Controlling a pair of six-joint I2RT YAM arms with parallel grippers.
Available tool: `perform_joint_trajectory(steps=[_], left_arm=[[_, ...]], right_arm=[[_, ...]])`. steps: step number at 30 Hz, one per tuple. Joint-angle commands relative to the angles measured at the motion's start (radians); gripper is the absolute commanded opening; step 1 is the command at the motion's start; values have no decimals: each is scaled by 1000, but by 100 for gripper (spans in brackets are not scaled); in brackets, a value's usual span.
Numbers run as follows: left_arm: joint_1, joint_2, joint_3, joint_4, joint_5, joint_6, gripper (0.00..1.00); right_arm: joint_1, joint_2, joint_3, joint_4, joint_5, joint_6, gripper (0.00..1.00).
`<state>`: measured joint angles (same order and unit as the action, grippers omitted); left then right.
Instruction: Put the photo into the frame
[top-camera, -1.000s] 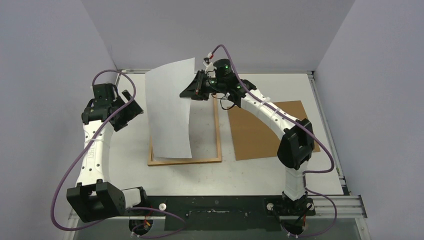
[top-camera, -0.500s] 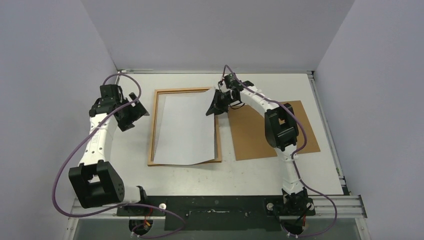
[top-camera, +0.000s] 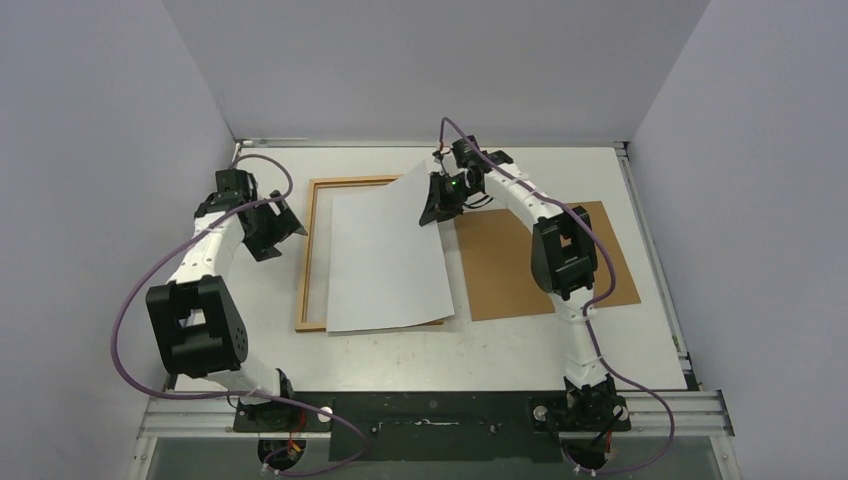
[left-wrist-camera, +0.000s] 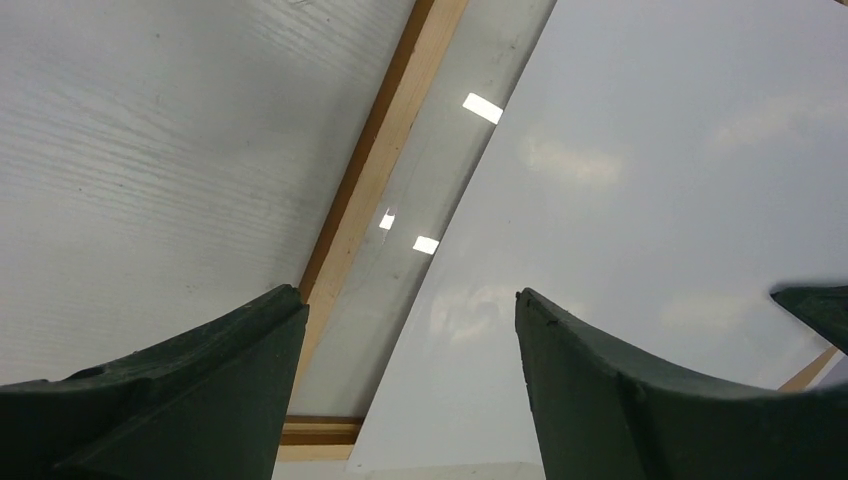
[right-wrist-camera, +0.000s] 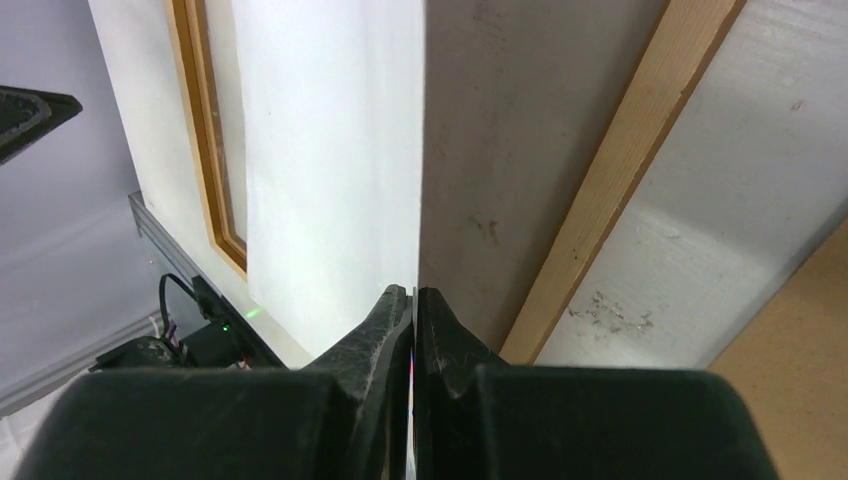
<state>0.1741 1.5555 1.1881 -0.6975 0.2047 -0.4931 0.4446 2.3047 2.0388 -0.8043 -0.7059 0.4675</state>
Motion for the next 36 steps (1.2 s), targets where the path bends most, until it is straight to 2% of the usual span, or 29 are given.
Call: perform_joint_trajectory(steps=[1,8,13,20,29,36], left_arm=[[8,62,36,76,19,-3,73],[8,142,61,114,-7,-6,68],[8,188,79,133,-31,5,65],[8,262,101,160,20,22,57],[8,313,101,168,52,22,50],[8,330,102,160,67,18,46]], right_arm=[[-5,-46,-59,148,-5,21,0],[-2,-25,-57,281,2,71,0],[2,4,-37,312,-6,70,0],[14,36,-23,326,-29,71,0],[24,54,-78,479,-32,231,0],[31,53,-91,473,21,250,0]])
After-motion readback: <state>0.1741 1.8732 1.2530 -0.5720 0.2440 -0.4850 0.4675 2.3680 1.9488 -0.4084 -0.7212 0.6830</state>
